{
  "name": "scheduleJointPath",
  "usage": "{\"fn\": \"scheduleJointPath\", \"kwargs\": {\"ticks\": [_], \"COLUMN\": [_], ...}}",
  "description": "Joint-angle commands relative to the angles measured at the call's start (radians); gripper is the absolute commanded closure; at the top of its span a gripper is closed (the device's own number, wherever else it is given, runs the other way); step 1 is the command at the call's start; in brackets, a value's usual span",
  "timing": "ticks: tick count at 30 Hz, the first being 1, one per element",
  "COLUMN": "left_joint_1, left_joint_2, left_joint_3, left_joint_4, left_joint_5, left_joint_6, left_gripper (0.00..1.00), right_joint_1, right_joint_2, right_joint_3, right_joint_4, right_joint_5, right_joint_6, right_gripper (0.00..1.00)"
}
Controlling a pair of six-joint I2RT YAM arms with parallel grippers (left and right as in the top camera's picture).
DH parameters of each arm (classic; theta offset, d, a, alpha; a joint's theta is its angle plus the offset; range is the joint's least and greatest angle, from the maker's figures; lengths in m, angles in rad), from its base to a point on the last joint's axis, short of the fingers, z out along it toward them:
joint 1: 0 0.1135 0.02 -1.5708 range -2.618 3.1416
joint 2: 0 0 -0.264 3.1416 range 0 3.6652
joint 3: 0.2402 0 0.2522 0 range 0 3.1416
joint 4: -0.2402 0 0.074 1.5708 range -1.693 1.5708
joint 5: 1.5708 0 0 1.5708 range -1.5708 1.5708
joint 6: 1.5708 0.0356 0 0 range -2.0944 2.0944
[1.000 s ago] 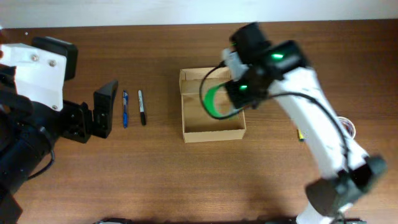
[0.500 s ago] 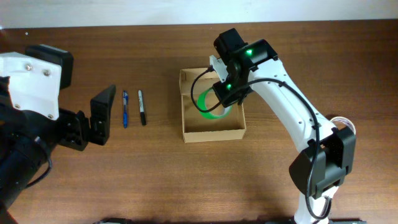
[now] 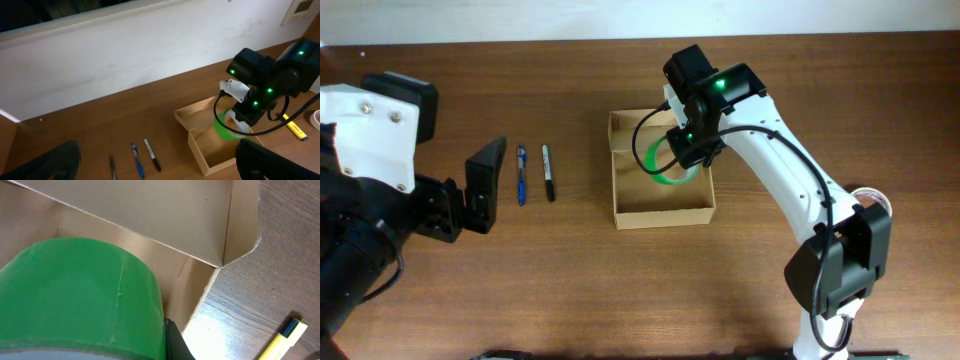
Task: Pack container
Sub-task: 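Carry the green tape into the box and release it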
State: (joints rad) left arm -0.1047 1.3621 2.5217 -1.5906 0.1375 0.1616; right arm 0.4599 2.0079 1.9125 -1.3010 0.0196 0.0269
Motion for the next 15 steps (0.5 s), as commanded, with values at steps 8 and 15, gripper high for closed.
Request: {"fn": "scheduleJointPath", "kwargs": {"ticks": [8,15], "left_joint_1": [-0.004,-0.004], "left_joint_2": [-0.011,-0.011], "left_joint_3": [0.001,0.001], "left_joint_4": [-0.012,-0.012], "left_joint_5": [-0.008,-0.008], "left_joint_6": [0.013,0.013], "left_gripper": [0.01,0.01], "right_joint_1": [-0.002,-0.002], "right_joint_2": [0.015,0.015], "right_joint_3": [-0.137,-0.216], "right_joint_4": [0.042,0.066], "right_joint_5": [0.019,0.018], "right_joint_6": [0.030,0.034], "right_gripper": [0.96,0.96]}}
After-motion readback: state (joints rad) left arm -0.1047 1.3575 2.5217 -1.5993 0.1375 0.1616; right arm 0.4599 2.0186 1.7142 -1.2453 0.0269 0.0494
